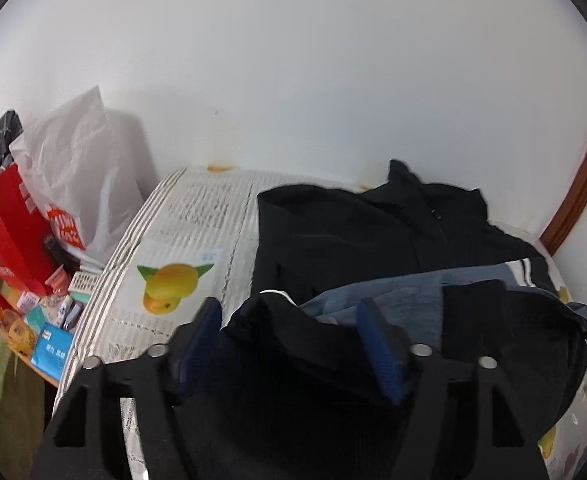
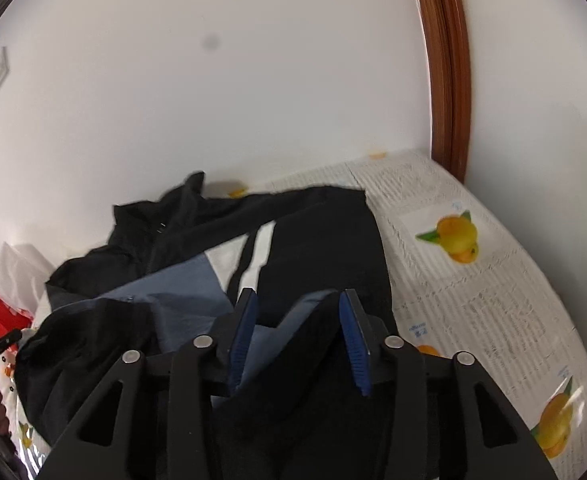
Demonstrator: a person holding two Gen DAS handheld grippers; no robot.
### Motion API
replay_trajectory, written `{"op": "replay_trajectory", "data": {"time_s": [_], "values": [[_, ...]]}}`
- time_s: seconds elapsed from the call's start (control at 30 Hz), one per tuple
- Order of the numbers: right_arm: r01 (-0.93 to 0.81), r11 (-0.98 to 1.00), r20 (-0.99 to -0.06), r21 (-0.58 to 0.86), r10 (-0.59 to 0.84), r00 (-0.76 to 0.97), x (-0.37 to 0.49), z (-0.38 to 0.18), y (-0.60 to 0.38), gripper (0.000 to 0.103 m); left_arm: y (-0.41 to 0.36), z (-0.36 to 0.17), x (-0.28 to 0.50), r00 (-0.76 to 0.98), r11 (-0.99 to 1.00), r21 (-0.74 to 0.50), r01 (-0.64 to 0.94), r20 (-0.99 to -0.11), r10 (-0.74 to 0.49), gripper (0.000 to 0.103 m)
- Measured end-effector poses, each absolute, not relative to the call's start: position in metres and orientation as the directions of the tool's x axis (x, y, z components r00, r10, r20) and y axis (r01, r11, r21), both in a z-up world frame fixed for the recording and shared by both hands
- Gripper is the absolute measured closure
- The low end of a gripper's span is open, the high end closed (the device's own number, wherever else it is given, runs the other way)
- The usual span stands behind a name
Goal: Fold large clothes
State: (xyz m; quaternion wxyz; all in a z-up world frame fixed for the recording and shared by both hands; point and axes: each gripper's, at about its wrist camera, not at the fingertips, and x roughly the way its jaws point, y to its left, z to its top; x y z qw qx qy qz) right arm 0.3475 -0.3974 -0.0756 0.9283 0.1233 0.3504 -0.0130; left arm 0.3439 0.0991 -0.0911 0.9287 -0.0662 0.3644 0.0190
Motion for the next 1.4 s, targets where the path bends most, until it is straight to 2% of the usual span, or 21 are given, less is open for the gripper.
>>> {"op": "replay_trajectory", "data": {"time_s": [0.13,0.23,0.33,0.67,0.8,1.0,1.03,1.07,1.1,1.13,1.17,1.23,1.27,1.3,1.4], "values": [[0.091,0.983,-0.619,0.16,0.028,0.785,0.325,-0.059,-0.397,0.047,0.098,-0.084,0.33,0.745,0.995,-0.078,-0.059,-0.667,-0.008,0.034],[0.088,0.99,-0.632,0.113,0.004,0.775,0.31,-0.061,-0.401,0.044,0.103,-0.087,0.318,0.734,0.996,-0.063,-0.057,-0.679,-0.001,0.034],[0.116,0.99,-0.67,0.083,-0.031,0.742,0.299,-0.075,-0.41,0.043,0.116,-0.094,0.306,0.715,0.994,-0.081,-0.075,-0.699,-0.003,0.033],[0.183,0.974,-0.758,0.133,-0.02,0.652,0.277,-0.126,-0.437,0.043,0.156,-0.139,0.278,0.626,0.981,-0.145,-0.13,-0.78,-0.032,0.033],[0.195,0.962,-0.772,0.19,0.024,0.635,0.278,-0.147,-0.44,0.043,0.162,-0.152,0.277,0.606,0.977,-0.166,-0.137,-0.794,-0.05,0.033],[0.199,0.963,-0.779,0.184,0.019,0.626,0.289,-0.155,-0.435,0.043,0.159,-0.16,0.283,0.591,0.979,-0.17,-0.115,-0.804,-0.07,0.034],[0.198,0.963,-0.779,0.184,0.02,0.626,0.291,-0.155,-0.435,0.043,0.158,-0.162,0.284,0.585,0.978,-0.179,-0.109,-0.807,-0.082,0.037],[0.2,0.962,-0.781,0.184,0.02,0.624,0.293,-0.156,-0.435,0.044,0.156,-0.163,0.285,0.579,0.978,-0.182,-0.105,-0.811,-0.089,0.04],[0.201,0.961,-0.783,0.189,0.024,0.622,0.295,-0.157,-0.435,0.05,0.155,-0.164,0.285,0.573,0.978,-0.183,-0.102,-0.815,-0.093,0.046],[0.198,0.96,-0.784,0.198,0.034,0.62,0.296,-0.158,-0.436,0.059,0.152,-0.165,0.285,0.565,0.979,-0.18,-0.101,-0.82,-0.092,0.049],[0.194,0.96,-0.784,0.203,0.04,0.619,0.297,-0.158,-0.435,0.062,0.151,-0.165,0.285,0.564,0.98,-0.174,-0.1,-0.821,-0.088,0.051],[0.183,0.966,-0.785,0.182,0.031,0.619,0.297,-0.156,-0.432,0.086,0.149,-0.165,0.282,0.563,0.982,-0.164,-0.091,-0.822,-0.085,0.066],[0.166,0.97,-0.784,0.177,0.037,0.62,0.297,-0.155,-0.43,0.089,0.149,-0.164,0.28,0.563,0.983,-0.157,-0.094,-0.823,-0.078,0.072],[0.159,0.973,-0.782,0.169,0.034,0.623,0.296,-0.153,-0.428,0.092,0.15,-0.163,0.279,0.562,0.984,-0.154,-0.095,-0.824,-0.074,0.083],[0.15,0.977,-0.776,0.151,0.024,0.63,0.292,-0.147,-0.424,0.095,0.151,-0.16,0.272,0.566,0.983,-0.162,-0.082,-0.82,-0.088,0.09]]}}
